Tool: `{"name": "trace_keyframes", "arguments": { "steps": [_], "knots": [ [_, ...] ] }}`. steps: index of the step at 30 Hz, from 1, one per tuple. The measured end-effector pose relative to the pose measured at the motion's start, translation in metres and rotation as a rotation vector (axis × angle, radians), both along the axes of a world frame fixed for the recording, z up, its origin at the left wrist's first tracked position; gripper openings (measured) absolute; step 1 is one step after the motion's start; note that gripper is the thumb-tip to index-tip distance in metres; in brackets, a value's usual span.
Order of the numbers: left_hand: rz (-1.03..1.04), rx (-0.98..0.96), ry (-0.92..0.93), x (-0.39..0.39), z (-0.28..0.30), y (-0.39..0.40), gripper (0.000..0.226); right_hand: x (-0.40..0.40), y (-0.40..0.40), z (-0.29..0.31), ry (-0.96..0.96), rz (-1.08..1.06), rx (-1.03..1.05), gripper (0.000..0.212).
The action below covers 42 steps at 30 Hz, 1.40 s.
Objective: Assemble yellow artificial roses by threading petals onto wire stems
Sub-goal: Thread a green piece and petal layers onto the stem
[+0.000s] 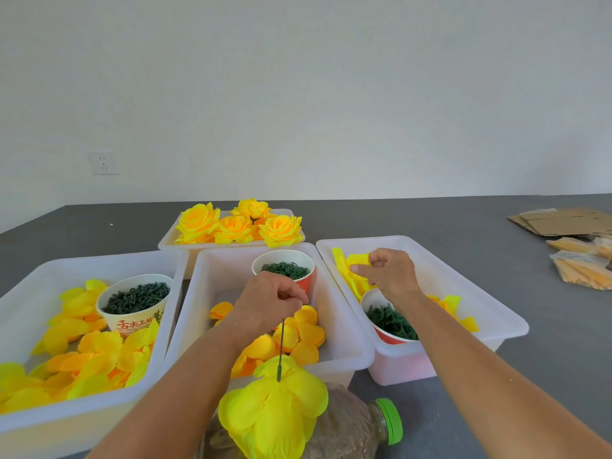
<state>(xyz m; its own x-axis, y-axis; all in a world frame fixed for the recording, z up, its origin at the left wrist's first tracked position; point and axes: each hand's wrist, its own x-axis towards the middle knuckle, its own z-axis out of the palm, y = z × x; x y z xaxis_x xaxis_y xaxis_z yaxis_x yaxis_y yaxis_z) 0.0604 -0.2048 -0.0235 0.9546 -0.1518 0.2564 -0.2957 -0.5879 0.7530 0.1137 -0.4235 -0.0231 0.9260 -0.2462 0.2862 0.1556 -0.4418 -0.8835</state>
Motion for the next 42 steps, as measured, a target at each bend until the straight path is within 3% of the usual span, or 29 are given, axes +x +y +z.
{"name": "trace_keyframes", "arguments": {
  "steps": [5,15,19,24,30,36,39,42],
  "knots": [
    [-0.004,0.004,-0.010,0.000,-0.001,0.000,0.024,0.000,0.001,-0.002,0.072,0.038,-0.076,0.026],
    [-0.014,0.014,-0.008,0.001,-0.001,-0.001,0.020,0.009,-0.009,0.002,0.020,-0.181,-0.060,0.037],
    [-0.022,0.019,-0.018,0.001,-0.001,-0.001,0.018,0.009,-0.011,0.003,-0.042,-0.279,-0.294,0.058],
    [-0.029,0.023,-0.022,0.001,-0.001,-0.001,0.019,0.007,-0.016,0.006,-0.016,-0.353,-0.437,0.061],
    [-0.022,0.000,-0.030,0.000,-0.003,0.000,0.022,0.009,-0.025,0.010,-0.115,-0.316,-0.068,0.050],
    [-0.009,-0.014,-0.050,0.002,-0.005,0.002,0.028,0.005,-0.030,0.014,-0.088,-0.245,0.223,0.015],
    [0.023,-0.062,-0.050,0.003,-0.006,0.002,0.028,-0.001,-0.028,0.021,-0.149,-0.168,0.352,0.019],
    [0.045,-0.292,-0.032,0.000,0.000,0.000,0.020,-0.016,-0.014,0.034,-0.252,0.000,0.396,0.028]
  ]
}}
